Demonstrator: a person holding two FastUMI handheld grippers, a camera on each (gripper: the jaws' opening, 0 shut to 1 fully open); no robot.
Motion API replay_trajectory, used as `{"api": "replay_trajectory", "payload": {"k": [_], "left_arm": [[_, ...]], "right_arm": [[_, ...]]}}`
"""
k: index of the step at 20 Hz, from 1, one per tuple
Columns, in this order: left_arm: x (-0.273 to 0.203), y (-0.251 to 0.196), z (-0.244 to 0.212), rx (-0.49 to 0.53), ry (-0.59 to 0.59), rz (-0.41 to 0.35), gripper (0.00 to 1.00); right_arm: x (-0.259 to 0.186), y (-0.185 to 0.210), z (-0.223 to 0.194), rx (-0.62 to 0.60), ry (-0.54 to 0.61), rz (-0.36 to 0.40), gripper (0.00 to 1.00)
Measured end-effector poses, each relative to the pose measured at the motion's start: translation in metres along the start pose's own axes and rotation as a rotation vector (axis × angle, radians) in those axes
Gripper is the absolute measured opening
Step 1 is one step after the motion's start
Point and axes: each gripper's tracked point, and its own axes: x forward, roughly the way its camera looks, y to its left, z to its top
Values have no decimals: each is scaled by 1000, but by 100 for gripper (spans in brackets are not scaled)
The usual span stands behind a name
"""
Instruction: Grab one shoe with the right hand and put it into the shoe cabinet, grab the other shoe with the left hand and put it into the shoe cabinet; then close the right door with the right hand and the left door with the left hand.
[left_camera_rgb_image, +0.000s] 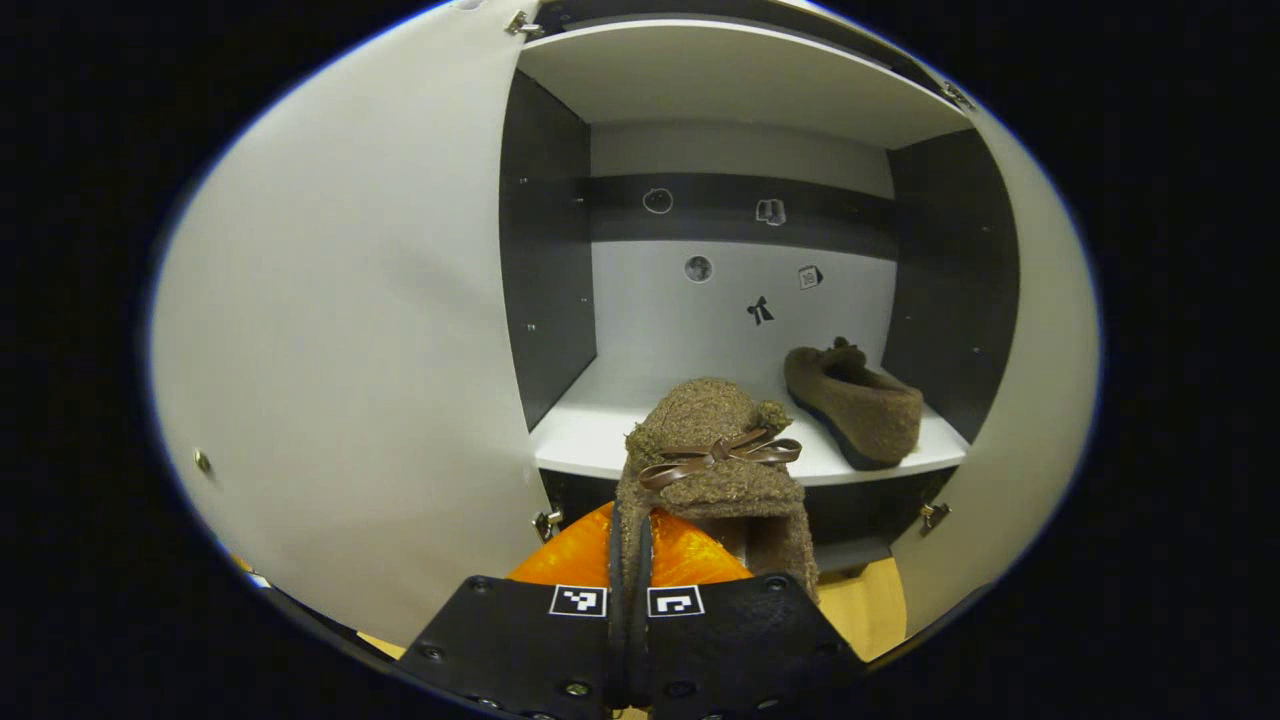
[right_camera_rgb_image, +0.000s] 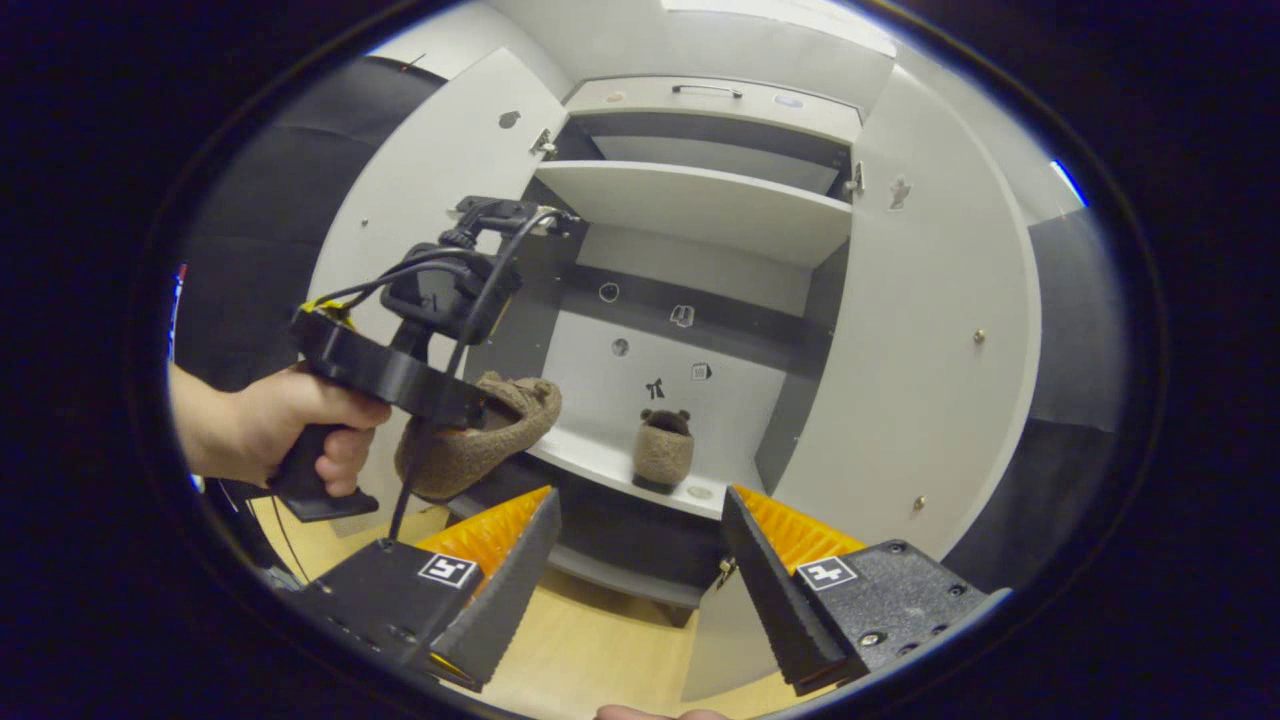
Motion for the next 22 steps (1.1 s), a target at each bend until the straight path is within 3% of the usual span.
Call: {"api": "replay_trajectory", "payload": {"k": [6,12,18,20,22], "left_arm": [[78,-25,53,-16,-4,2,1],[153,-38,34,54,60,-18,1],[166,-51,42,31,38,-59,1],[167,-58,44,-5,24,-111,5],[166,-56,47,-46,36,-125,21]], "right_arm": [[19,-12,-1,5,-12,5,100],[30,-22,4,-21,10,-74,100],[38,-29,-3,-16,58,-107,100],[41,-27,-1,-17,59,-105,100],[43,-24,1,-23,56,-96,100]]}}
